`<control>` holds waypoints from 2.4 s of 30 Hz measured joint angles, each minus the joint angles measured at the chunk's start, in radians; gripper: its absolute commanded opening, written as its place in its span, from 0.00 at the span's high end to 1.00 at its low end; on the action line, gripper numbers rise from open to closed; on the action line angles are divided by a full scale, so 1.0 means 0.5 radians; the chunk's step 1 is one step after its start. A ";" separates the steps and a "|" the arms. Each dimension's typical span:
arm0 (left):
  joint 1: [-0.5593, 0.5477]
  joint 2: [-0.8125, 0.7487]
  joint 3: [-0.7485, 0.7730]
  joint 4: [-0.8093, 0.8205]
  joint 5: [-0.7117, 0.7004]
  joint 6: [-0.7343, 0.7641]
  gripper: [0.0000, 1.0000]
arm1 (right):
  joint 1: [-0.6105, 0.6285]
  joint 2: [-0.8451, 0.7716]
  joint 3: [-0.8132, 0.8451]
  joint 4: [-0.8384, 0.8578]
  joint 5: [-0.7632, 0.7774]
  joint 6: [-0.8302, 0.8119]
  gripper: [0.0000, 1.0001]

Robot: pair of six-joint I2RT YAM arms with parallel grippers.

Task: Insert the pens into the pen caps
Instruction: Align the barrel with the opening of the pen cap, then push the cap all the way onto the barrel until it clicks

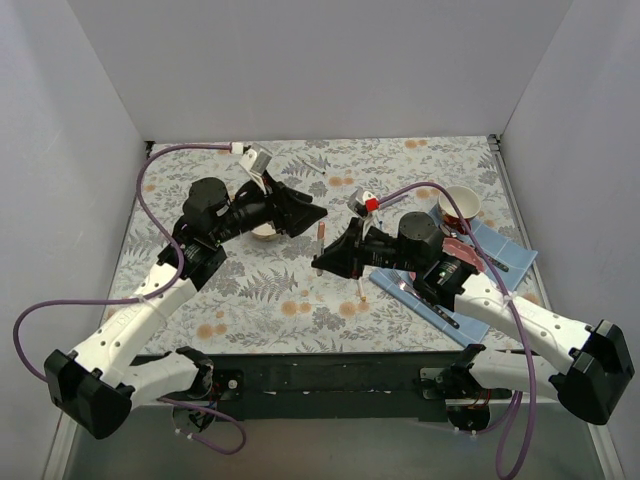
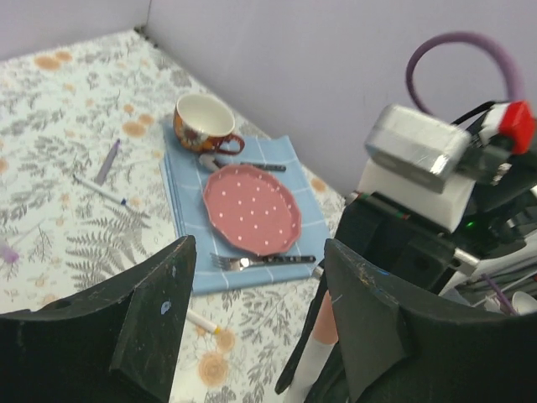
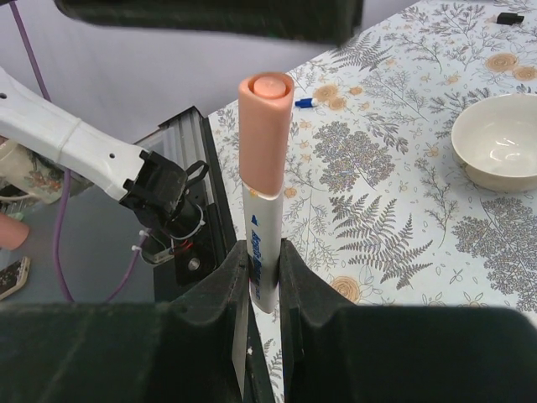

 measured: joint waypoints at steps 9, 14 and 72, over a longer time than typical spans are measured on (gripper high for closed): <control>0.000 0.045 0.027 -0.214 0.077 0.090 0.39 | 0.001 -0.002 -0.001 -0.075 0.000 0.001 0.99; 0.000 0.066 0.078 -0.284 0.082 0.102 0.39 | 0.001 0.003 -0.001 -0.081 -0.001 0.001 0.99; 0.020 0.040 -0.079 -0.516 0.167 0.155 1.00 | 0.037 0.330 0.251 -0.465 0.120 -0.010 0.99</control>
